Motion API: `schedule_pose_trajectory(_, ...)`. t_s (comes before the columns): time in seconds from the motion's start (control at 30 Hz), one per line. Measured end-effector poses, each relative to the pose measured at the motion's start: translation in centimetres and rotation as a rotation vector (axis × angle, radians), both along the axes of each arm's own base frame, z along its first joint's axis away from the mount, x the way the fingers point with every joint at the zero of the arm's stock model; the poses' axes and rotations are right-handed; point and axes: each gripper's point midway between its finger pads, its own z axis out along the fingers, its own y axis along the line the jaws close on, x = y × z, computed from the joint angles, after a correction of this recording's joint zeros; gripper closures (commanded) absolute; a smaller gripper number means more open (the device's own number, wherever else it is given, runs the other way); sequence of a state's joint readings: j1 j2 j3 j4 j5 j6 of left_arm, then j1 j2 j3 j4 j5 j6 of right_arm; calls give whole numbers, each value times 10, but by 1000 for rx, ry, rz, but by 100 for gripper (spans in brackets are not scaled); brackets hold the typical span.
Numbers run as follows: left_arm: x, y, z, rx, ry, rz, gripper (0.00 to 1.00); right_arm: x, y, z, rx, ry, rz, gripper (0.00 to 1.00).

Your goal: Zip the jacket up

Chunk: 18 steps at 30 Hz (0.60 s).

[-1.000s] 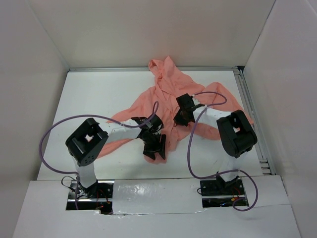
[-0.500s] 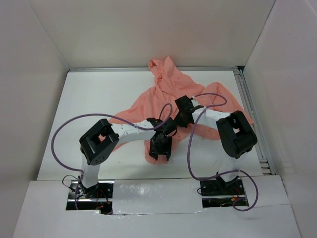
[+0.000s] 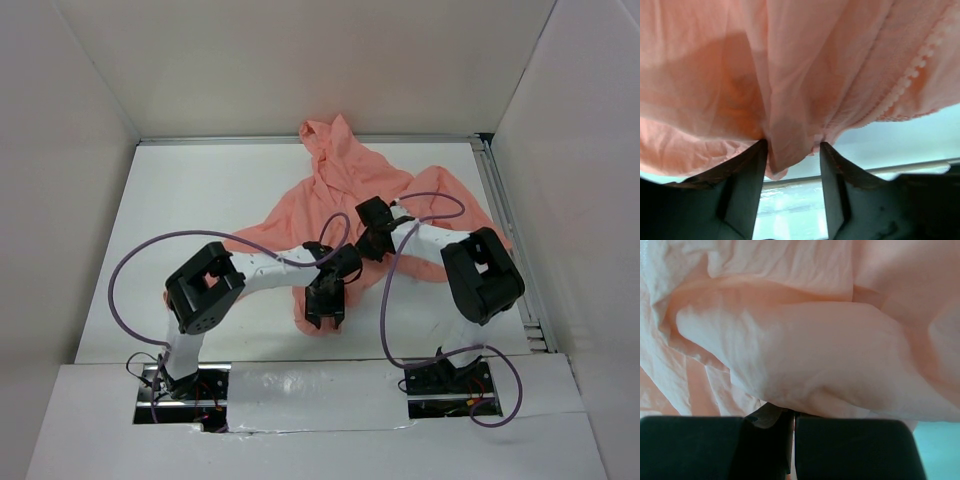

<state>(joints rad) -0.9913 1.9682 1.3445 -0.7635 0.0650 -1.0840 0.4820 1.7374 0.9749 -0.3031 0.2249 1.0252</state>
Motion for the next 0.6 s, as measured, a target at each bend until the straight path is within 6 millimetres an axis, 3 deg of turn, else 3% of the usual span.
schedule_pose_trajectory(0.3,-6,-2,1,-3,-3,36,44,-2,-2,0,1,1,-12,100)
schedule_pose_trajectory(0.6,-11,-5,-7,133,22,104,39,-22,-13,3,2,-2,-32,100)
